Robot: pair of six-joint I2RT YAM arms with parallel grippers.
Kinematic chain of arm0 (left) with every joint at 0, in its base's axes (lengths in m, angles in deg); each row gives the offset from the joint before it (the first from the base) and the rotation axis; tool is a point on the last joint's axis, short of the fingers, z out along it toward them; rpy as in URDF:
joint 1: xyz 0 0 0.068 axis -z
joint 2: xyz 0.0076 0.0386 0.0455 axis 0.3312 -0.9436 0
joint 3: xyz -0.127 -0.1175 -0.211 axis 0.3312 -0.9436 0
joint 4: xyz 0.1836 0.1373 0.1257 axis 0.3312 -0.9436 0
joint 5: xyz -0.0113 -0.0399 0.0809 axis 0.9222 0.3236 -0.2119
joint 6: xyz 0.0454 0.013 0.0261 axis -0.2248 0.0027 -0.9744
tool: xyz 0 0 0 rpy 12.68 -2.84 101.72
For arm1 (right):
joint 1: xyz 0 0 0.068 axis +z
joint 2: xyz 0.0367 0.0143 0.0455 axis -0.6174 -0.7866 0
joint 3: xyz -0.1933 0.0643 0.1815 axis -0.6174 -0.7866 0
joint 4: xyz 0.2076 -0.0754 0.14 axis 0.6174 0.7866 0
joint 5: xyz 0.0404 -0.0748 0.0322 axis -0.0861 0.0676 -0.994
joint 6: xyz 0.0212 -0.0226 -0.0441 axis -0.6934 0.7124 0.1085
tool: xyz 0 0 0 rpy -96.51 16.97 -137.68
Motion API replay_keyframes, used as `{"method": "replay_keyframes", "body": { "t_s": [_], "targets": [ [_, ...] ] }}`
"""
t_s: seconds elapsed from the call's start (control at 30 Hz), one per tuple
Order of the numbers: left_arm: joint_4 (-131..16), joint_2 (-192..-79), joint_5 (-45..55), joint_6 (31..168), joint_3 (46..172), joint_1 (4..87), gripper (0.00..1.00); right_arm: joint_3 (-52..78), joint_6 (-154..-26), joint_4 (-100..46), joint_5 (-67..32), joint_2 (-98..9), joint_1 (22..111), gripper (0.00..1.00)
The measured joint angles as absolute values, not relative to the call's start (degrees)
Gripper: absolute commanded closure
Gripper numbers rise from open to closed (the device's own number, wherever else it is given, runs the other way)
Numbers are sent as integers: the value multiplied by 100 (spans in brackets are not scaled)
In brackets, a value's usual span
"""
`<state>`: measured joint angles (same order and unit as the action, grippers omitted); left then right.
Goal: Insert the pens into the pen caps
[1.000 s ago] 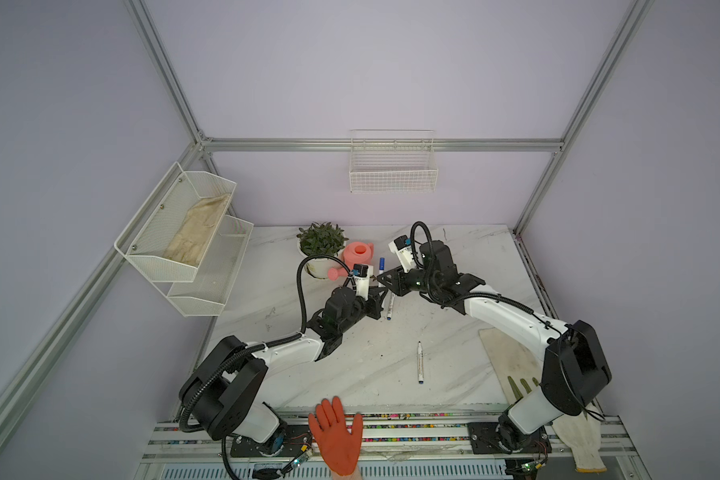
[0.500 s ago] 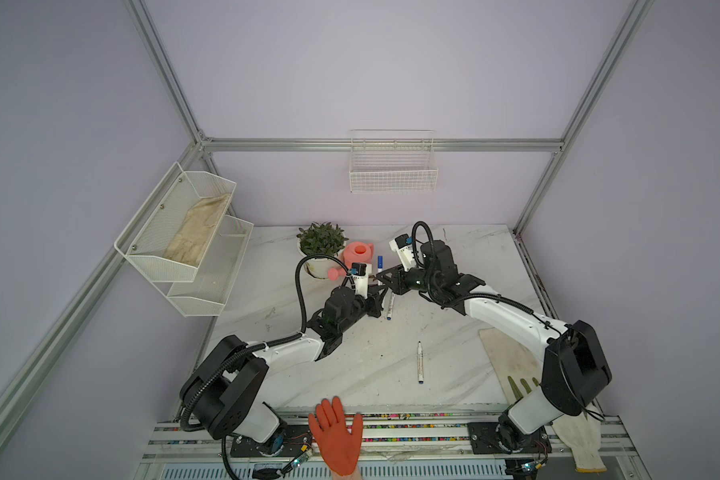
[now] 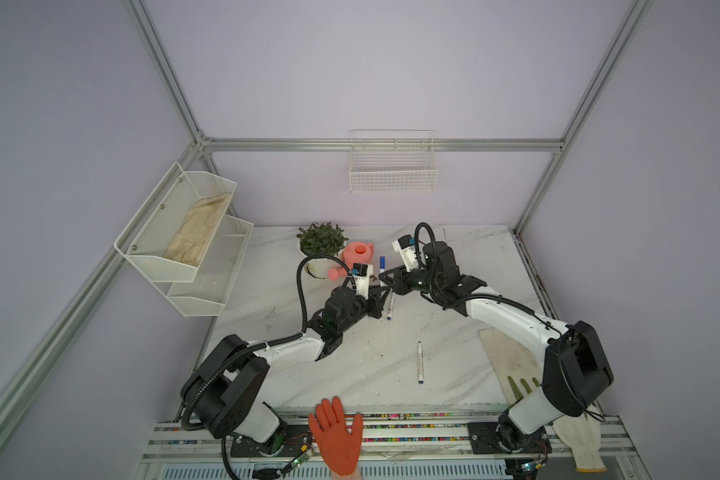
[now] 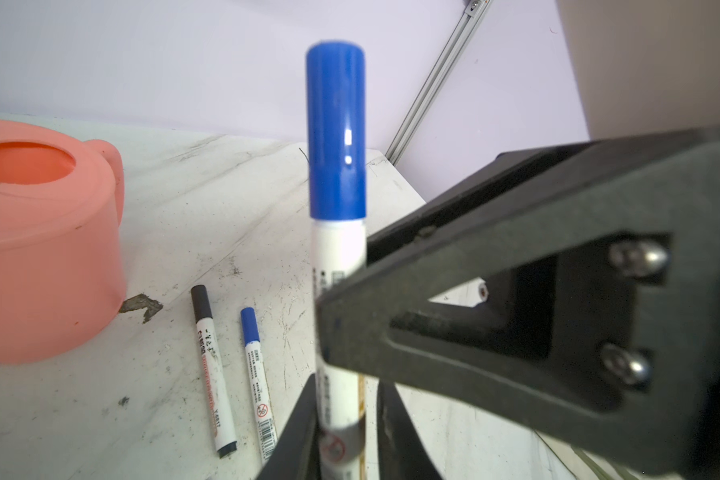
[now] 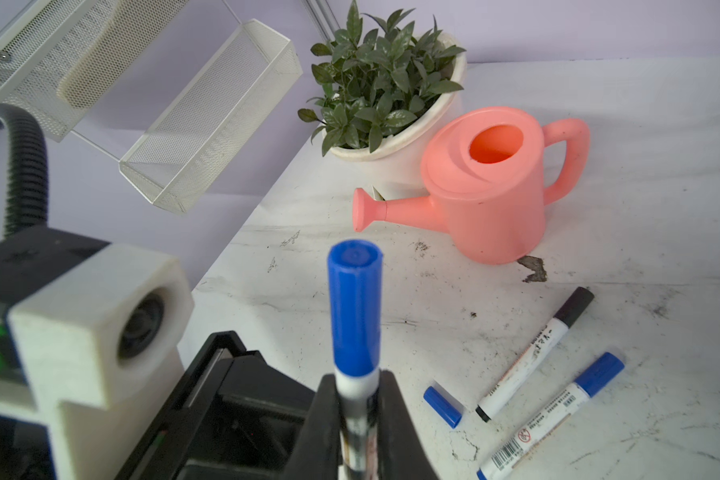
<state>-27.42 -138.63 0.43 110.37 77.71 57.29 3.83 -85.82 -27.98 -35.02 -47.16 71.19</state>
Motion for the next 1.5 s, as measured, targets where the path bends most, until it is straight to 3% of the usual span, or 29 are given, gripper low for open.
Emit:
{"method": "replay_keyframes", "body": {
  "t_s": [0.37,0.57,0.9,1.5],
  "targets": [
    [-2982,-13502,174,10952,7756,5736,62,324,-8947,-2665,-2868,-4720,6605,100],
    [-3474,-13105,-718,10972,7754,5740,58,433,-9140,-2136,-2370,-5179,6485,100],
    [-4279,-13100,-1555,11166,7723,5740,58,750,-9267,-1163,-2191,-6390,6485,100],
    [-4537,-13100,-1660,11216,7662,5740,57,1587,-9457,-988,-2372,-7415,6485,100]
  ]
}}
